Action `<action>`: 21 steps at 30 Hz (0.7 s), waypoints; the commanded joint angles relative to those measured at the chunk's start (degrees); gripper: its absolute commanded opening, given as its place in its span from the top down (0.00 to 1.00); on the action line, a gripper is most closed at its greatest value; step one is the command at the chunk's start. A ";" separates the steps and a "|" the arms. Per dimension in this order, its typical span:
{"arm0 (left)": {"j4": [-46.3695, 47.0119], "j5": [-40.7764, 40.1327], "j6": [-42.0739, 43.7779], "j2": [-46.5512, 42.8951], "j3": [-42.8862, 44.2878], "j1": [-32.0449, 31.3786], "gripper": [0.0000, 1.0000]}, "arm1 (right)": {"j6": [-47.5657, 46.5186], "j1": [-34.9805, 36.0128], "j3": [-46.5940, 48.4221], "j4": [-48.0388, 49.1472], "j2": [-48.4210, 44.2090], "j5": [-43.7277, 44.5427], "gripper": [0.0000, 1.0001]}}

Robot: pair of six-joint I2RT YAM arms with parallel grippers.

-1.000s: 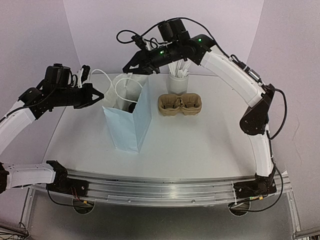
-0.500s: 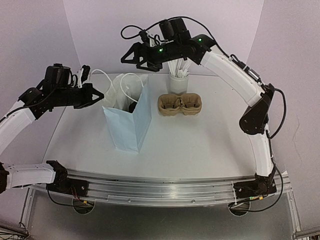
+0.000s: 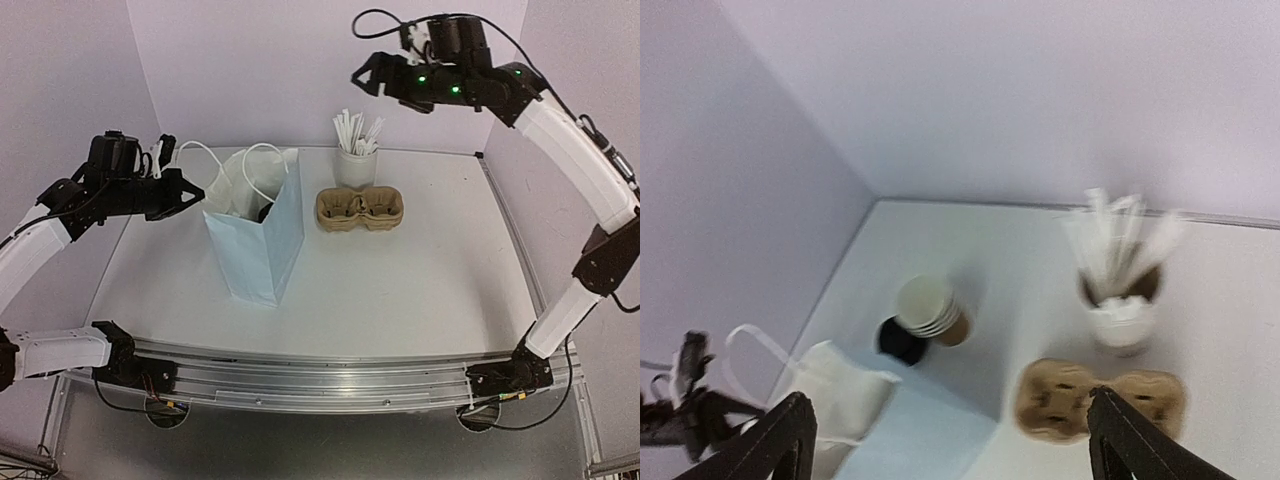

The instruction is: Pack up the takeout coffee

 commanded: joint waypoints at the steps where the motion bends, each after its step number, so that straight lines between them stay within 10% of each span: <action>1: -0.46 2.40 -2.32 -1.39 -1.57 3.07 1.00 | 1.11 -6.77 -13.17 -2.52 -8.81 20.06 0.11; 16: 1.66 13.70 0.60 -3.47 -2.39 3.61 0.99 | 6.30 -23.23 -36.00 -4.24 -16.11 17.80 0.06; 21: 2.25 14.79 1.00 -3.95 -2.65 3.60 0.72 | 6.16 -25.18 -37.81 -4.28 -13.89 14.03 0.04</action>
